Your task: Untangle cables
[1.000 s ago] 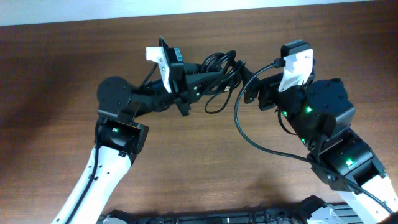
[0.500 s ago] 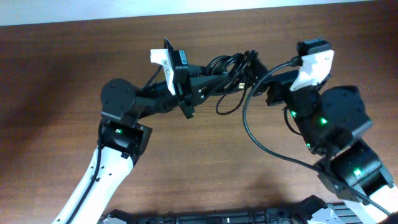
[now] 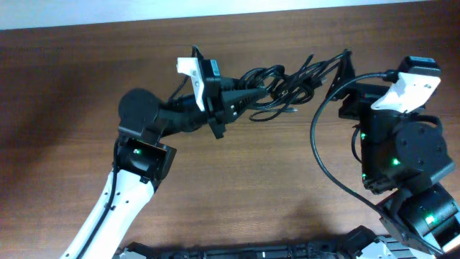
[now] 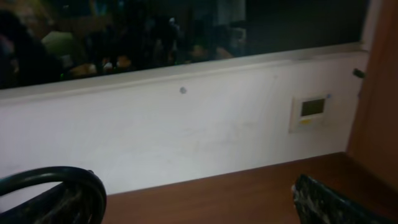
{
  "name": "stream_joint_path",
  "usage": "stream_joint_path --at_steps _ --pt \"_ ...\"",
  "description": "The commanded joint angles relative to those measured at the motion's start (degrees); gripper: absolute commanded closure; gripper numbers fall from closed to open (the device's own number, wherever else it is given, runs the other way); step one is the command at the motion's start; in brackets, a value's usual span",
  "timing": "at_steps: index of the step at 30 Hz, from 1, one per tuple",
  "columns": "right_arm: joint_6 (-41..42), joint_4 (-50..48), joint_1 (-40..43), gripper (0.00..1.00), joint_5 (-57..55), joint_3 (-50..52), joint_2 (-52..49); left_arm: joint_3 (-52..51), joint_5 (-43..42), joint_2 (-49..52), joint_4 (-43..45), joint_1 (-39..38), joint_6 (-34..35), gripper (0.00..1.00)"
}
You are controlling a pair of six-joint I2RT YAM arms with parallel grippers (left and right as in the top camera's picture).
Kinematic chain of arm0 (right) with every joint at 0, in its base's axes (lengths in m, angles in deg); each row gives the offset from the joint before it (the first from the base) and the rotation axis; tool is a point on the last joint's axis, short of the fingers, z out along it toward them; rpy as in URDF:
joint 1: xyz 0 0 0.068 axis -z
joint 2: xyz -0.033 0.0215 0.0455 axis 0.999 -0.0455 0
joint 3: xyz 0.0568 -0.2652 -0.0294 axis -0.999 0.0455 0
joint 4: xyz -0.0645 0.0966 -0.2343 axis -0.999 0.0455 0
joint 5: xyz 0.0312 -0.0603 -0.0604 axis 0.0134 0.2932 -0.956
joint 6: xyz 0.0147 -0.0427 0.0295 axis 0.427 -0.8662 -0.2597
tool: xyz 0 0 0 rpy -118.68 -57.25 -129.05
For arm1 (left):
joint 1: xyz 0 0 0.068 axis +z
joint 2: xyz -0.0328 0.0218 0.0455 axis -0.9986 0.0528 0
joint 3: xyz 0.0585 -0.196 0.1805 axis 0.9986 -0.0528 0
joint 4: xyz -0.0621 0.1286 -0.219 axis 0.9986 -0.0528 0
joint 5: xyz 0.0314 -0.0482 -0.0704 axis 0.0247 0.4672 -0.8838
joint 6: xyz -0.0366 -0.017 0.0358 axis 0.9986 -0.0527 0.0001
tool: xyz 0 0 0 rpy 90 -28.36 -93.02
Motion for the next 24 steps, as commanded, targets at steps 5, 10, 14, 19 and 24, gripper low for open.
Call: stream_joint_path --at_steps 5,10,14,19,24 --pt "1.7 -2.5 0.8 0.01 -8.7 -1.0 2.0 -0.1 -15.7 -0.5 -8.3 0.9 -25.7 1.0" --pt "1.7 1.5 0.8 0.01 -8.7 -1.0 2.0 -0.1 -13.6 -0.5 -8.4 0.9 -25.6 1.0" --pt "1.7 11.2 0.8 0.01 -9.4 -1.0 2.0 -0.1 3.5 -0.5 -11.5 0.9 -14.5 1.0" --pt "3.7 24.8 0.8 0.01 -8.7 -1.0 2.0 -0.1 12.4 -0.5 -13.5 0.9 -5.4 1.0" --pt "2.7 27.3 0.8 0.01 17.7 -1.0 2.0 -0.1 10.8 -0.5 -10.0 0.8 1.5 1.0"
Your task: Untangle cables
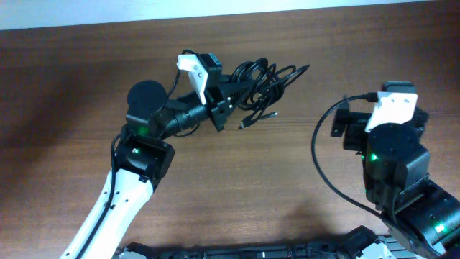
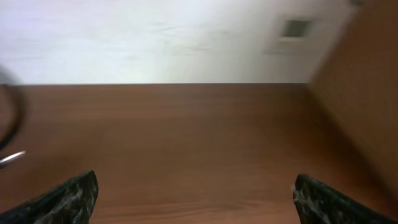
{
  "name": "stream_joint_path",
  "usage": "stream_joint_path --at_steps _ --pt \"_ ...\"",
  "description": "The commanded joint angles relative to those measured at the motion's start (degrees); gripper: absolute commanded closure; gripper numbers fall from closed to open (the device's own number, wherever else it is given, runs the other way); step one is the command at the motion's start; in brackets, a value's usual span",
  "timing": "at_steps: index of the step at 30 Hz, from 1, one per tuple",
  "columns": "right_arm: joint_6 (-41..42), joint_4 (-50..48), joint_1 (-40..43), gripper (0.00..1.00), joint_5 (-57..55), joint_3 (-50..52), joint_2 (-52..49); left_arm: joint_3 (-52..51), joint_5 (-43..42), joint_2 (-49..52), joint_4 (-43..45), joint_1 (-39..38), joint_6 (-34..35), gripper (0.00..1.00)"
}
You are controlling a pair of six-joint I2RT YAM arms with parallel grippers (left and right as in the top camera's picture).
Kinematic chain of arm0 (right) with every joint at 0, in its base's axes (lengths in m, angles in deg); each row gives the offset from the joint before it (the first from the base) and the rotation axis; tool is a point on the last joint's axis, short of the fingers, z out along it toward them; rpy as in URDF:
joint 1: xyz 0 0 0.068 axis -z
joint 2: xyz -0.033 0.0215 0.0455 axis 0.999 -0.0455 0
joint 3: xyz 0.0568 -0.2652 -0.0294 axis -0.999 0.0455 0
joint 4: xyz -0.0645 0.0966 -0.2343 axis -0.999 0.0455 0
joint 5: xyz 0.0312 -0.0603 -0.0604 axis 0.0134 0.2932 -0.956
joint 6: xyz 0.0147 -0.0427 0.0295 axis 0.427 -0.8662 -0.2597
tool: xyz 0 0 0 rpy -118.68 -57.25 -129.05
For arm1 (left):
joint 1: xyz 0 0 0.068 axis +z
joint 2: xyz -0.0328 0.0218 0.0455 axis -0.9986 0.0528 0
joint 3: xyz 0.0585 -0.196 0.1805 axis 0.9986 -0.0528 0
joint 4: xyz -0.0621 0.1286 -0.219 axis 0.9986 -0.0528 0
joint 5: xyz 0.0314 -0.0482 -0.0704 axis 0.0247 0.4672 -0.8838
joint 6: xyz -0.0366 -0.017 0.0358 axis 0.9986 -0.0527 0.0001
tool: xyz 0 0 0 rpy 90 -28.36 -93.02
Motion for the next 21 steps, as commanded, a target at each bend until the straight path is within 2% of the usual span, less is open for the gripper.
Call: stream_joint_path --at_steps 1,6,10,13,18,21 --pt "-0.5 -3.3 0.2 0.01 17.6 -0.4 0.2 0.3 -2.5 -0.5 3.7 0.1 4.5 1.0" --pt "-0.5 -10.6 0.2 0.01 18.9 -0.4 0.2 0.3 -13.8 -0.5 12.1 0.1 4.5 1.0" --pt "-0.5 -15.0 0.2 0.01 14.0 -0.4 0.1 0.3 -19.1 -0.5 16.9 0.1 4.5 1.0" --pt "-3.2 -14.8 0.2 0.01 19.8 -0.4 0.1 0.3 -19.3 -0.5 16.8 0.1 4.5 1.0" --pt "-5.7 -10.7 0.2 0.01 20.3 -0.4 0.1 0.3 -18.9 -0.5 16.7 0.2 4.5 1.0" --pt "-5.7 -5.7 0.2 0.01 23.1 -0.4 0.1 0.3 -14.4 -0.5 13.7 0.2 6.0 1.0"
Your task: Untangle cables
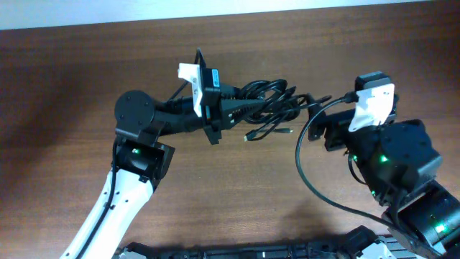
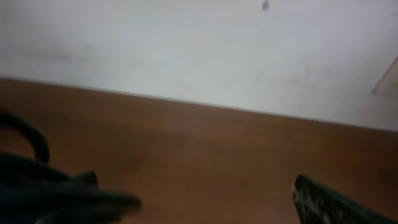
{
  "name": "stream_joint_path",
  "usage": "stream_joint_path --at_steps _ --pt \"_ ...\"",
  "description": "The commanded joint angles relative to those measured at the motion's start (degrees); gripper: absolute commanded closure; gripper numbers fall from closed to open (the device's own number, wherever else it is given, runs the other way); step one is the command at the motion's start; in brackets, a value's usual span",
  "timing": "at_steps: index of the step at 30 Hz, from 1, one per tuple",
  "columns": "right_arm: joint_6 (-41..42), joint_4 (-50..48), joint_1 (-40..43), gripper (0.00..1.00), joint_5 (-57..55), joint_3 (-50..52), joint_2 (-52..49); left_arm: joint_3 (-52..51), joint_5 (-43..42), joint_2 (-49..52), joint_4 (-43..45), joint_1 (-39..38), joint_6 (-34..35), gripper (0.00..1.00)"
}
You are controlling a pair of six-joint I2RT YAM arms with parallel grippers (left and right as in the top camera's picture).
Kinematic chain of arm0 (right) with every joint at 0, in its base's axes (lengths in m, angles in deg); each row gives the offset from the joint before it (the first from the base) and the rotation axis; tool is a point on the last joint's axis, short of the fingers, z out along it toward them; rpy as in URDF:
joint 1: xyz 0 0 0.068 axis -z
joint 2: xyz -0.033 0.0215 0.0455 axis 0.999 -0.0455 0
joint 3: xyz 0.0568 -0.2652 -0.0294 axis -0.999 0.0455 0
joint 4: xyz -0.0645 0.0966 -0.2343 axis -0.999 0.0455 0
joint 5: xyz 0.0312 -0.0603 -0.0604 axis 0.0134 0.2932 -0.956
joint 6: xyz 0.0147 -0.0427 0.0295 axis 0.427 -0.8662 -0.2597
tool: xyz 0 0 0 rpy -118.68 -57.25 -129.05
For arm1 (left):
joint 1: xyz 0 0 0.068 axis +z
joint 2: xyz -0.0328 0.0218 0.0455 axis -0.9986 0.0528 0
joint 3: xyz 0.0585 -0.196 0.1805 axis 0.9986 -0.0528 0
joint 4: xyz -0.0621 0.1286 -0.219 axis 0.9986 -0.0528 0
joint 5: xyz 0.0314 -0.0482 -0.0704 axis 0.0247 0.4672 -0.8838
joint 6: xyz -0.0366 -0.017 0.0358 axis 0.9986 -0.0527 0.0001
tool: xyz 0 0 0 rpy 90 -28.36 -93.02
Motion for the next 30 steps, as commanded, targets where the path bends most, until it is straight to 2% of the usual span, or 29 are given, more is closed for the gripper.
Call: stream_joint_path --at_steps 1,4,9,15,23,25,27,29,30 --pt "-0.7 3.3 0.2 0.01 4.1 -0.3 0.1 0.4 4.7 -0.5 -2.2 0.2 1.8 1.0" --pt "-0.7 2.4 0.2 0.01 8.2 -0.3 0.1 0.4 4.6 -0.5 -2.1 0.2 1.7 1.0" --pt "-0.8 -2.1 0.2 0.01 8.3 -0.3 0.1 0.4 3.9 -0.5 -2.1 0.2 1.8 1.0" --pt "-0.9 -6.9 0.2 0.01 4.3 -0.3 0.1 0.4 -8.4 -0.5 6.5 0.2 -0.1 1.0" --pt "-0.9 -13.5 0.2 0.01 4.3 -0.3 0.1 0.4 -10.6 -0.5 7.3 0.2 -0.2 1.0" --pt "-0.9 -15.0 0.2 0.01 -3.2 -0.3 0.1 0.4 -11.8 -0.5 8.0 0.2 -0.2 1.0" --pt "-1.0 -16.5 0.2 0.01 -17.8 -0.3 0.1 0.4 -12.8 -0.5 8.0 0.2 -1.7 1.0" --pt "-0.9 -19.3 0.2 0.01 -37.2 -0.3 0.1 0.4 -16.0 -0.5 8.0 0.2 -5.7 1.0" --pt "-1.0 -20.2 0.2 0.01 -41.5 -0.3 0.1 0.4 -16.5 -0.5 7.6 0.2 -7.0 1.0"
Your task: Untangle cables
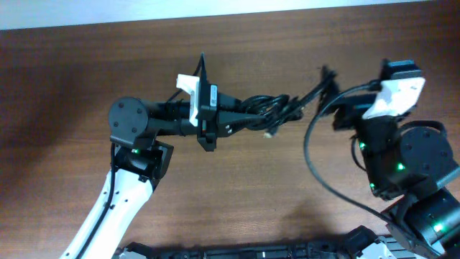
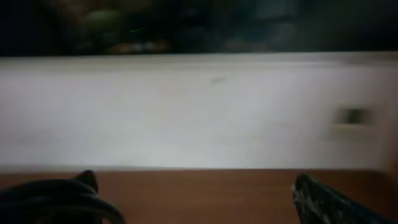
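A tangle of black cables [image 1: 267,111] hangs stretched between the two arms in the overhead view. My left gripper [image 1: 231,121] points right and is shut on the tangle's left end. One strand [image 1: 313,92] runs up and right from the tangle to my right gripper [image 1: 330,97]. In the right wrist view the right gripper [image 2: 193,190] has its fingers [image 2: 320,199] wide apart. A black cable loop [image 2: 50,200] lies against the left finger. Whether that loop is hooked on the finger or only beside it is unclear.
The brown wooden table [image 1: 237,194] lies under both arms. The right arm's own black lead [image 1: 310,151] curves down its left side. A white wall [image 2: 199,112] with a small panel [image 2: 353,116] stands beyond the table's far edge.
My right gripper has moved back and to the right, and a strand now runs out from the tangle to it. The left gripper sits slightly lower, and the tangle looks more drawn out.
At first the tangle stretched between both grippers near the table's far side. Then the right arm was away from it and the left held the bunched tangle alone. Then the right gripper was back at its right end. Now a strand is pulled out.
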{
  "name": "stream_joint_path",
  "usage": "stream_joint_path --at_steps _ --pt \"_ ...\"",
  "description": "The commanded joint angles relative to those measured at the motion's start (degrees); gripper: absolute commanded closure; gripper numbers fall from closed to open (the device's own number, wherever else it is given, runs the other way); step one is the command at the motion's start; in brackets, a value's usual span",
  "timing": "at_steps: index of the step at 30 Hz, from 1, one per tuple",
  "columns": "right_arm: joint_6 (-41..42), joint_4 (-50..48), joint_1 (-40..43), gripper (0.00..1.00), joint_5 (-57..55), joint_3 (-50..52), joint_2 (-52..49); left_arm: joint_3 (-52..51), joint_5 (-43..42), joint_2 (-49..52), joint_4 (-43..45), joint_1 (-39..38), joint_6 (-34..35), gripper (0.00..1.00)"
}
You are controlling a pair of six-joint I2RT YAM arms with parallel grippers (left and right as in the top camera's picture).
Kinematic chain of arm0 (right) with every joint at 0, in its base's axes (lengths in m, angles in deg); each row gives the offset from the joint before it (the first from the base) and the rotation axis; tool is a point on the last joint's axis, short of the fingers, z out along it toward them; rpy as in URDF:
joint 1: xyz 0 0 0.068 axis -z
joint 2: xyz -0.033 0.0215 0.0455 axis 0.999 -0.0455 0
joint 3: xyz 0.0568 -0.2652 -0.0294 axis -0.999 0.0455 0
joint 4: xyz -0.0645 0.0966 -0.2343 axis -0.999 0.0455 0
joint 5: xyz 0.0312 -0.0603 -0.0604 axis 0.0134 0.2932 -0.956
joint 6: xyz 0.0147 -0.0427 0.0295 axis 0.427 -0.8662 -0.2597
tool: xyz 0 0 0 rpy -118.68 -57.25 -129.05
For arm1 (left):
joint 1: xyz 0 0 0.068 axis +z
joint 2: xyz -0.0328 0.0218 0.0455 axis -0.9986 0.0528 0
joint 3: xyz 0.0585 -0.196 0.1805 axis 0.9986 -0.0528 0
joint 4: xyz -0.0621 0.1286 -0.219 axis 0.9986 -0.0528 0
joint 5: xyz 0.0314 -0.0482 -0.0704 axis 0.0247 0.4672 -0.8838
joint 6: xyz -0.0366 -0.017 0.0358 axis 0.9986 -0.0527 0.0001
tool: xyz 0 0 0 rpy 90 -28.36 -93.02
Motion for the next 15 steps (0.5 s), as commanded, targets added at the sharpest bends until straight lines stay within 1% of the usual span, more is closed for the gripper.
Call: stream_joint_path --at_steps 1,3,5,7,9,13,15 --pt "0.6 -3.3 0.5 0.01 -29.6 -0.6 0.4 0.5 -6.8 -0.5 -1.1 -0.1 -6.5 1.0" --pt "0.6 -3.3 0.5 0.01 -32.7 -0.6 0.4 0.5 -6.8 -0.5 -3.3 -0.1 -9.2 1.0" --pt "0.6 -3.4 0.5 0.01 -37.2 -0.6 0.4 0.5 -6.8 -0.5 -4.2 0.6 -9.4 1.0" --pt "0.6 -3.4 0.5 0.01 -39.4 -0.6 0.4 0.5 -6.7 -0.5 -6.3 2.5 -9.4 1.0" --pt "0.6 -3.6 0.5 0.01 -39.5 -0.6 0.4 0.5 -5.0 -0.5 -10.2 4.7 -9.4 1.0" --pt "0.6 -4.0 0.5 0.01 -39.4 -0.6 0.4 0.5 5.5 -0.5 -23.2 8.9 -9.4 1.0" --pt "0.6 -5.1 0.5 0.01 -39.4 -0.6 0.4 0.5 5.6 -0.5 -26.3 9.4 -13.0 1.0"
